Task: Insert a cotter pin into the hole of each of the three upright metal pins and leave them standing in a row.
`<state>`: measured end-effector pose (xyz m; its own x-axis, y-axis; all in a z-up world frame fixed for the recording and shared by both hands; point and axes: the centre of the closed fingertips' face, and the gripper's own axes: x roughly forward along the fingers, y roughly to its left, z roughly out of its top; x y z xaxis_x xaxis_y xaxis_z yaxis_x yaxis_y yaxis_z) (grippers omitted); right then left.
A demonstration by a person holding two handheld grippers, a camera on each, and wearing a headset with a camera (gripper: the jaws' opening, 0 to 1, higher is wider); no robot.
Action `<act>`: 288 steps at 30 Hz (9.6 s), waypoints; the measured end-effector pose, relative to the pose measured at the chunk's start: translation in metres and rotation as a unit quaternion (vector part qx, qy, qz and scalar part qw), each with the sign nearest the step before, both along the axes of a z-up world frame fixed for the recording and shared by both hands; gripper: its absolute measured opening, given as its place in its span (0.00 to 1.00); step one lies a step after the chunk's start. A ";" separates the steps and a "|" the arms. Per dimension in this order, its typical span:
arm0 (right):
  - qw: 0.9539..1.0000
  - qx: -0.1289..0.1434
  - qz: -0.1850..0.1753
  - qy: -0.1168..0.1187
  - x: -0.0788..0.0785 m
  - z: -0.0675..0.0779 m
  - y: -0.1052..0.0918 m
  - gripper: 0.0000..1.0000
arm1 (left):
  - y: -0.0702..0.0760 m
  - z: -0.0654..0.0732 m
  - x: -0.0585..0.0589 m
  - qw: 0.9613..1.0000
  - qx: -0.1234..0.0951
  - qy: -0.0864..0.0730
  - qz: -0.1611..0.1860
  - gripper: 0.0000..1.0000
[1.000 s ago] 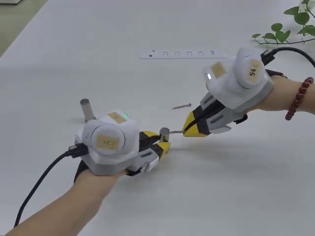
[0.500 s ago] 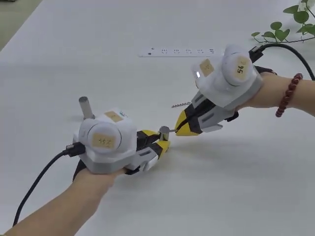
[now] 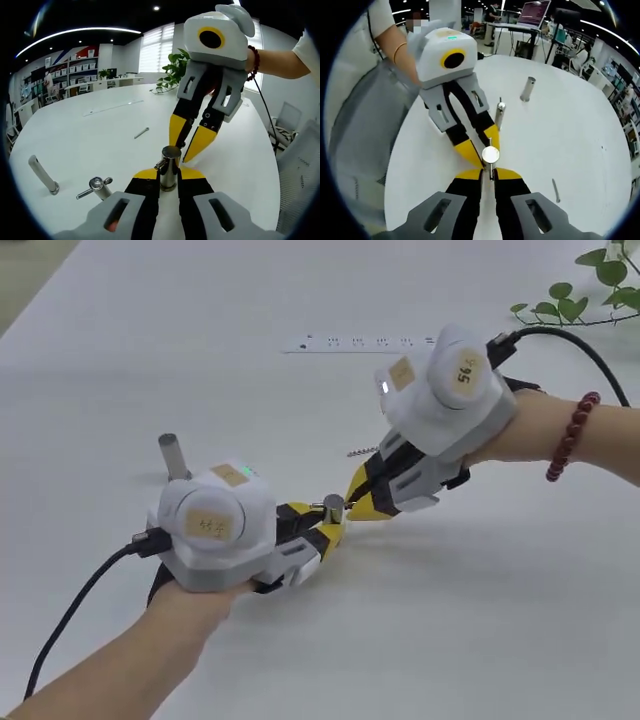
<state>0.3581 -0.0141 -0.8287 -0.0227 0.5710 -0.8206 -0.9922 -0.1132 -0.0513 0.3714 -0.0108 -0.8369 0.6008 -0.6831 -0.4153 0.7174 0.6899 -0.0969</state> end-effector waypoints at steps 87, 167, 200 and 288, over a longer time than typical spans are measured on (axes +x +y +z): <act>0.996 0.062 -0.064 0.008 0.008 0.003 0.022 0.14 | 0.017 0.007 -0.036 0.999 0.010 0.031 -0.007 0.33; 0.979 0.159 -0.117 0.046 0.042 0.054 0.107 0.37 | 0.103 0.073 -0.047 0.994 -0.048 -0.017 0.100 0.91; 0.973 0.191 -0.130 0.004 0.083 0.009 0.191 0.31 | 0.102 0.064 -0.051 0.994 -0.046 -0.010 0.095 0.97; 0.978 0.186 -0.094 0.016 -0.028 0.035 0.093 0.13 | 0.099 0.074 -0.076 0.996 -0.031 -0.018 0.086 0.91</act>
